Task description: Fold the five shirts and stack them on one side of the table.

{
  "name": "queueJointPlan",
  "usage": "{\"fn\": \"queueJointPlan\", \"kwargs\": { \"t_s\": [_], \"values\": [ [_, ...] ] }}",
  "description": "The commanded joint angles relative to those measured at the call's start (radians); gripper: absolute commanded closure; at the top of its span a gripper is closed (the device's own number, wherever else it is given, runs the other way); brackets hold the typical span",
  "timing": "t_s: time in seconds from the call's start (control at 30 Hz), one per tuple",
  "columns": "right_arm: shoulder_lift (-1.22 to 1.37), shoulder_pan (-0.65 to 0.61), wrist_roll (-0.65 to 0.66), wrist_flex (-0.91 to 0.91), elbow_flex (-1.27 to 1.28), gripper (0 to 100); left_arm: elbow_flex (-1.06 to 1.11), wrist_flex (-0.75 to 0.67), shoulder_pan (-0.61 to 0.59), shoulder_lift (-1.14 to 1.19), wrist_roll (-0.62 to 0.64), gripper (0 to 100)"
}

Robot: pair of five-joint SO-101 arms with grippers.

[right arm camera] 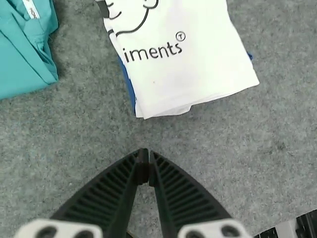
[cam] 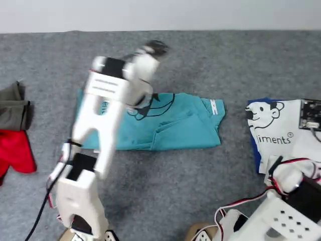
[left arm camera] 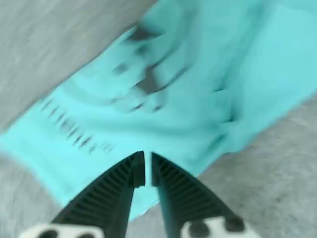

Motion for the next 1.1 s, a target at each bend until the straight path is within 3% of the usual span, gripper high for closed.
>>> {"fn": "queueJointPlan", "kwargs": {
  "t_s": [0.0,0.13,0.33,0.7,0.97,1.07],
  "values": [
    [-0.013,0.007,0.011,0.039,-0.005,98.7,-0.01,0.034,-0.201,-0.058,0.064,82],
    [-0.01,0.005,0.011,0.038,-0.005,98.7,-0.008,0.031,-0.347,-0.005,0.017,79],
    [-0.007,0.005,0.011,0.038,-0.005,98.7,-0.012,-0.028,-0.437,0.172,-0.034,79],
    [-0.012,0.005,0.011,0.038,-0.005,98.7,-0.012,-0.181,-0.44,0.322,-0.035,79],
    [-0.012,0.005,0.011,0.038,-0.005,98.7,-0.061,-0.138,-0.442,0.463,-0.034,80],
    [-0.008,0.005,0.011,0.038,-0.005,98.7,-0.116,-0.117,-0.436,0.511,-0.035,87]
  ]
}}
